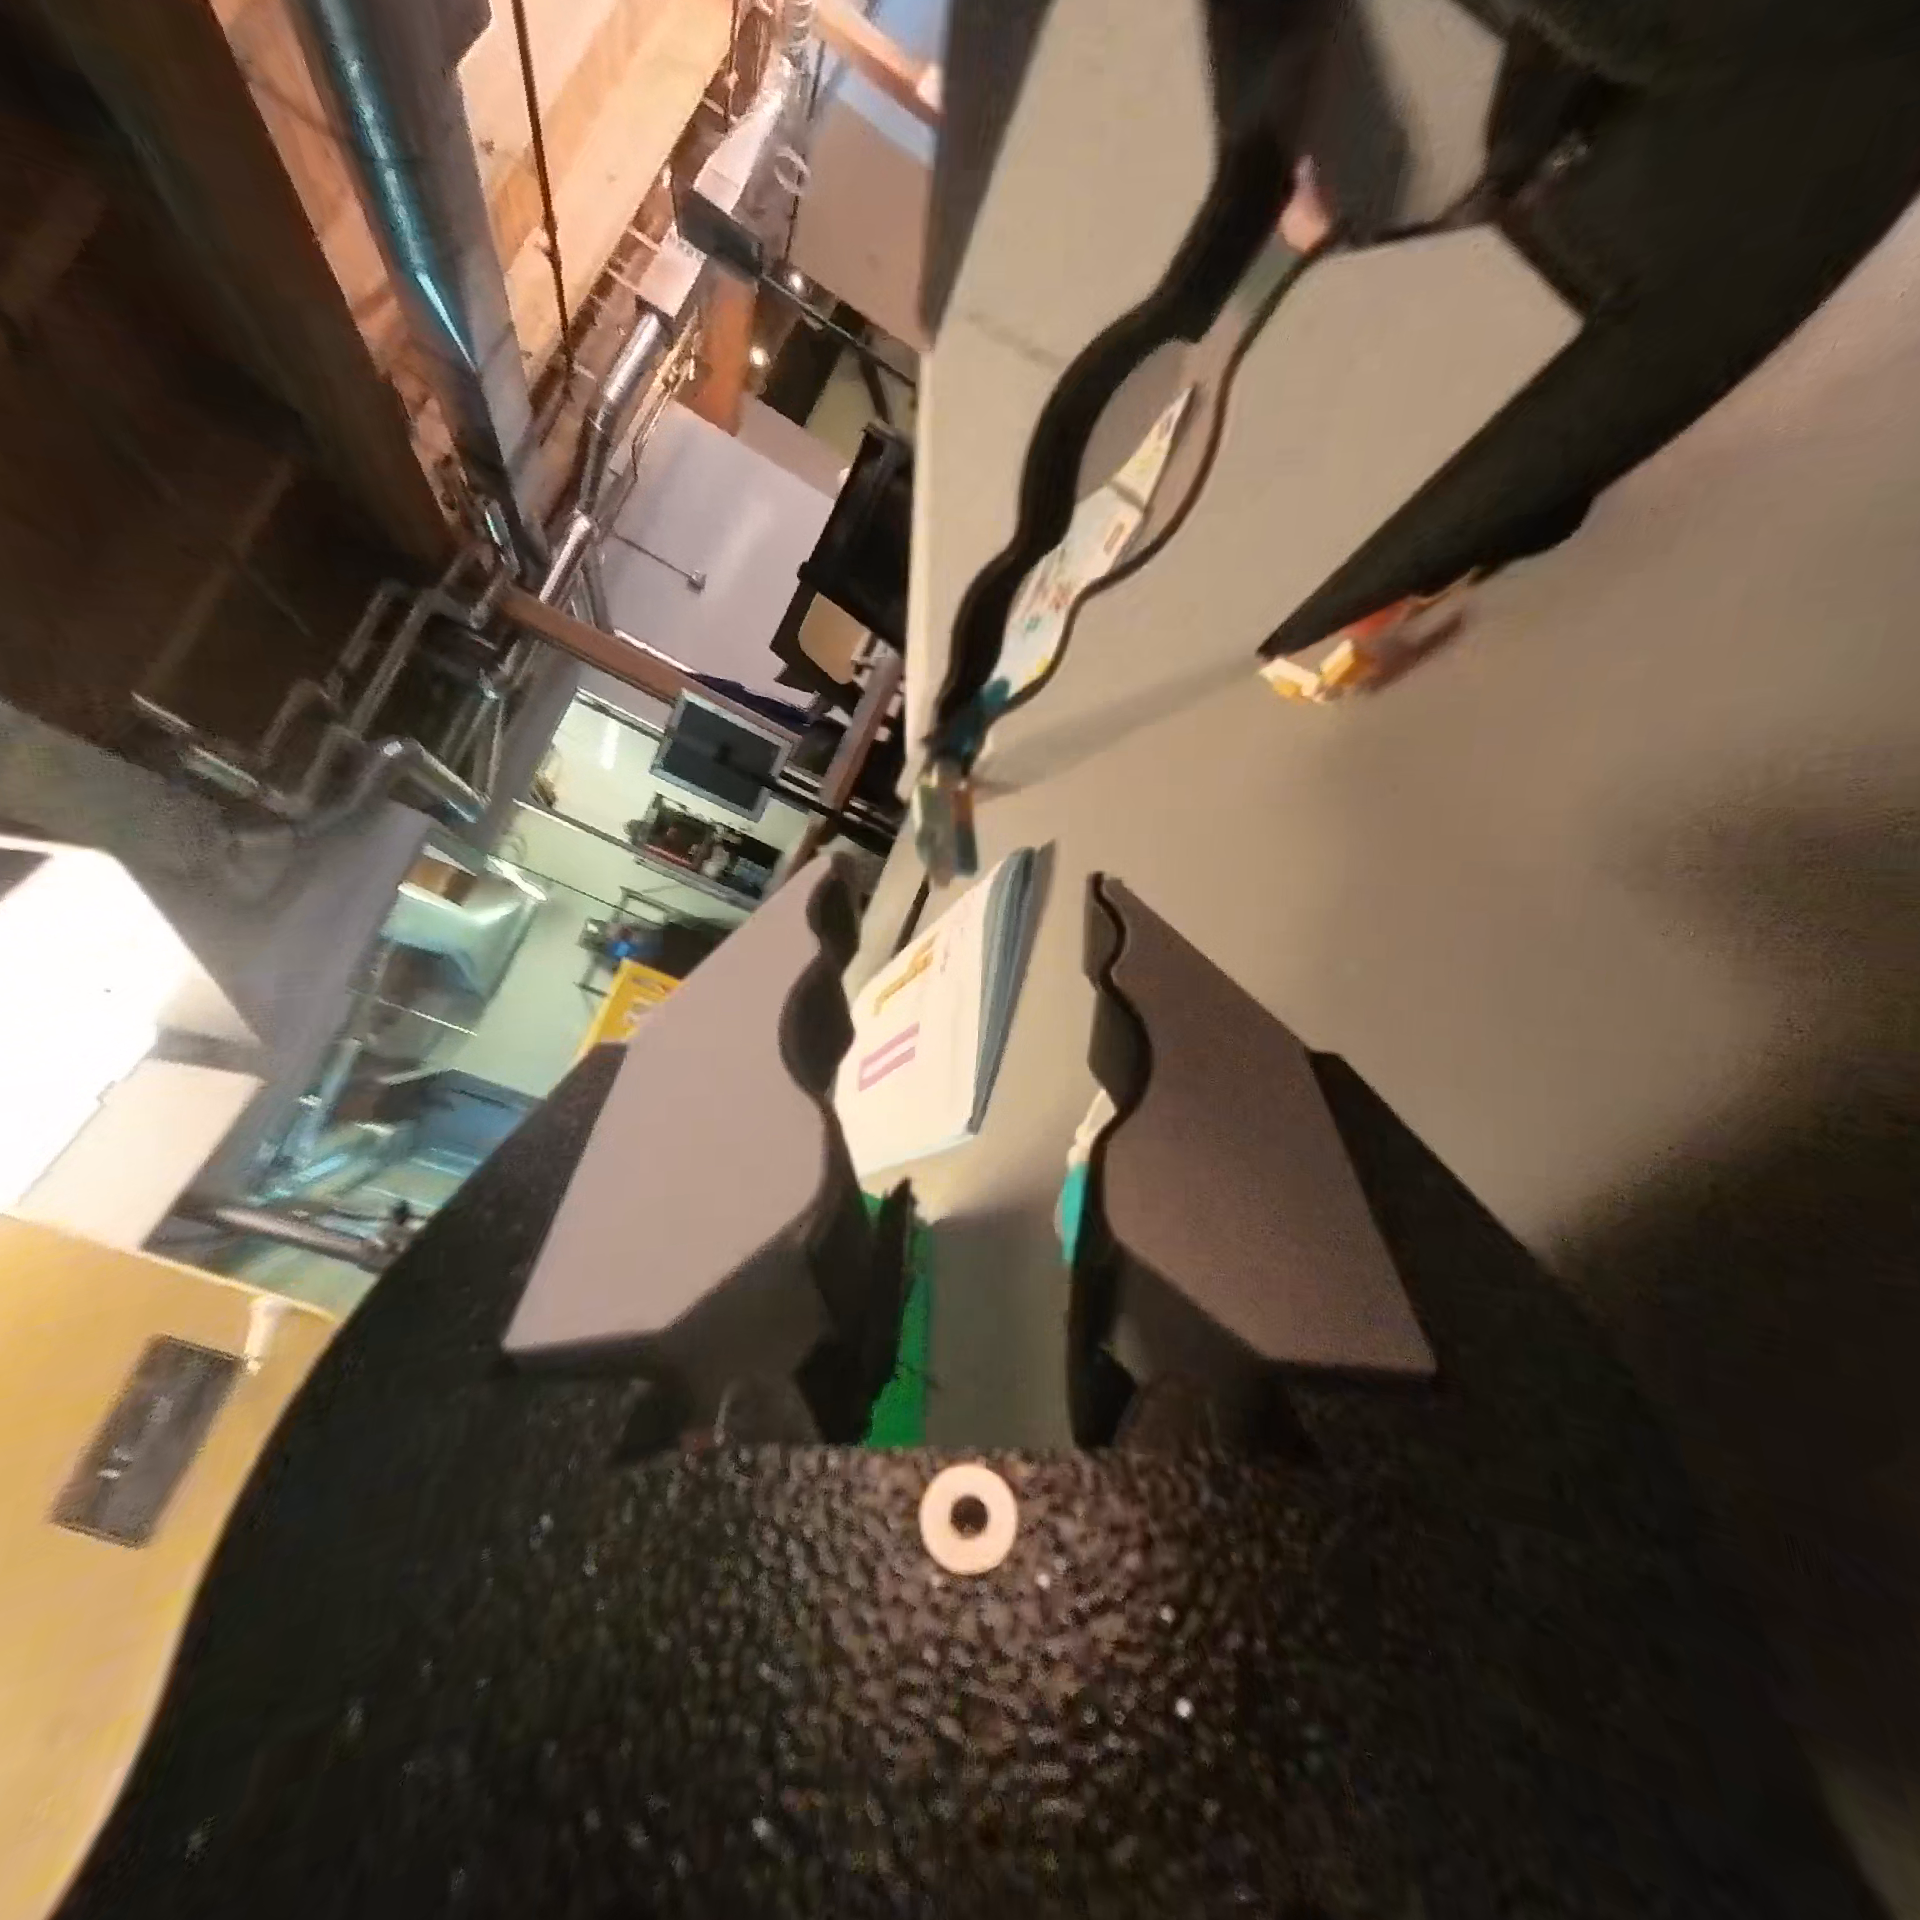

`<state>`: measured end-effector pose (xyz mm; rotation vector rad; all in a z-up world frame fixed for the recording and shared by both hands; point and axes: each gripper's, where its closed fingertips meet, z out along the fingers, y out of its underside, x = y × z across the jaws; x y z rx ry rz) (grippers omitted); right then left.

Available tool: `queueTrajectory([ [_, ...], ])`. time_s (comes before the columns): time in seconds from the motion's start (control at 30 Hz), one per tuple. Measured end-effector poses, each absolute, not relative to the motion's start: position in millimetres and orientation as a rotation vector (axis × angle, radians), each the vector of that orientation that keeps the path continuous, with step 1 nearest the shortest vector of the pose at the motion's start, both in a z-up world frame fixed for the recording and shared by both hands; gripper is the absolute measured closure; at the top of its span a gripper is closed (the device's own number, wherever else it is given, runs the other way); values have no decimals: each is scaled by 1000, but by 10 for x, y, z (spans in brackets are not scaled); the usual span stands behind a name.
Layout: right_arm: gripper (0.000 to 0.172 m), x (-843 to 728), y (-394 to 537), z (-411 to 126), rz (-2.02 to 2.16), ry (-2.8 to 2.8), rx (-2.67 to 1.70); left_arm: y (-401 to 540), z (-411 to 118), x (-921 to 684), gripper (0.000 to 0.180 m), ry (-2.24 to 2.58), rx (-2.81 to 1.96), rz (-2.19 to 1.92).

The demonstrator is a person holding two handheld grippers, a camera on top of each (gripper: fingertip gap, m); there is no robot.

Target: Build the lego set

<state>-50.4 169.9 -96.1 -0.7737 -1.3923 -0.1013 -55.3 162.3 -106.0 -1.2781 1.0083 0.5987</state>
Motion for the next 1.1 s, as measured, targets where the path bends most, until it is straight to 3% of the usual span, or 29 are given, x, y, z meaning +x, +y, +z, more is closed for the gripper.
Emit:
queueTrajectory([
  [0.03, 168, -522, 1669, -962, -107, -1402, -759, 1619, -1039, -546, 116, 1018, -1255, 632],
  [0.1, 168, -548, 1607, -979, -103, -1423, -741, 1610, -996, -550, 116, 1021, -1220, 685],
  [0.13, 168, -561, 1578, -988, -98, -1433, -733, 1600, -983, -543, 133, 1030, -1201, 707],
  [0.17, 168, -569, 1557, -992, -97, -1439, -727, 1585, -978, -527, 168, 1045, -1183, 723],
  [0.5, 166, -594, 1560, -778, 211, -1270, -1008, 1582, -744, -606, 175, 925, -1212, 731],
  [0.9, 167, -559, 1502, -751, 983, -1135, -1333, 1513, -659, -550, 176, 935, -1125, 722],
  [1.1, 168, -487, 1412, -772, 1358, -1111, -1392, 1452, -706, -452, 180, 878, -1214, 317],
])
